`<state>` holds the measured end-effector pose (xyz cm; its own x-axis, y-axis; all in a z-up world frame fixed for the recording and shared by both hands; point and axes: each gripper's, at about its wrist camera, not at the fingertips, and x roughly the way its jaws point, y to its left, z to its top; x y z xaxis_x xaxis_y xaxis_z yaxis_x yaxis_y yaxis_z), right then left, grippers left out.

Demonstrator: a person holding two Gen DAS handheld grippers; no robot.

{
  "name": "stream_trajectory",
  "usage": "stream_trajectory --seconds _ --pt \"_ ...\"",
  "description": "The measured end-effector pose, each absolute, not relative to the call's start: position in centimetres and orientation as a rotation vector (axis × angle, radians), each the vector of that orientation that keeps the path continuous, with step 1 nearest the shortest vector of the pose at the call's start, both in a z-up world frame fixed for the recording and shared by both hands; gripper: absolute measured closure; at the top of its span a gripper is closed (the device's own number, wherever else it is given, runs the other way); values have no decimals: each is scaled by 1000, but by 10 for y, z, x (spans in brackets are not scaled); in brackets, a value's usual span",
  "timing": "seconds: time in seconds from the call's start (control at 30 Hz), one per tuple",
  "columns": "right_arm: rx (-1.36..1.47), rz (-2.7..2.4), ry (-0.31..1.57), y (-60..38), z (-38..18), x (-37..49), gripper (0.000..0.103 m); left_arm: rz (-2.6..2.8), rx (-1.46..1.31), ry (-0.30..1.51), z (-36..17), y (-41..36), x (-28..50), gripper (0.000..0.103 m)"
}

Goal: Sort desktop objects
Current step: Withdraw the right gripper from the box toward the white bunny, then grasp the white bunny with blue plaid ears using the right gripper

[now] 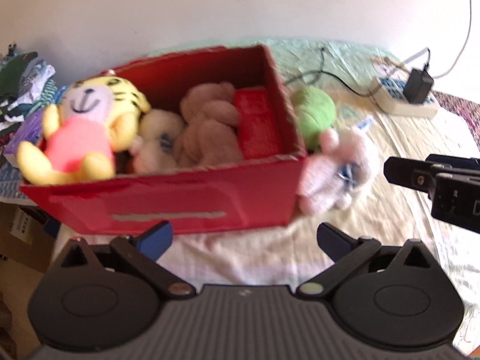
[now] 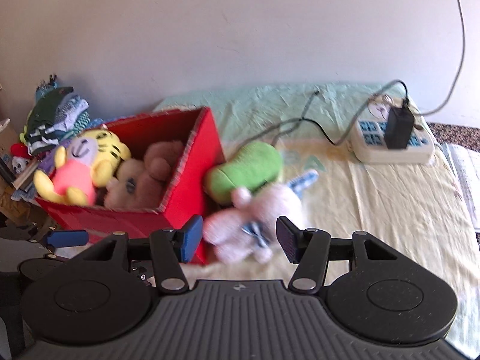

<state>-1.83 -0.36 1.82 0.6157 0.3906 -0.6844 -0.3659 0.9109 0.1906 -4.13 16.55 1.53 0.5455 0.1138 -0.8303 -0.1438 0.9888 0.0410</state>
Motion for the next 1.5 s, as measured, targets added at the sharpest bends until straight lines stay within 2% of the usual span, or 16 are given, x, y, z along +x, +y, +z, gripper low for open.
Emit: stream_trajectory --seconds 0.53,1.5 --pt "82 419 880 -58 -5 -3 46 127 7 1059 -6 113 -22 1" --pt "107 422 971 -58 -32 17 46 171 12 1088 -19 114 -13 1"
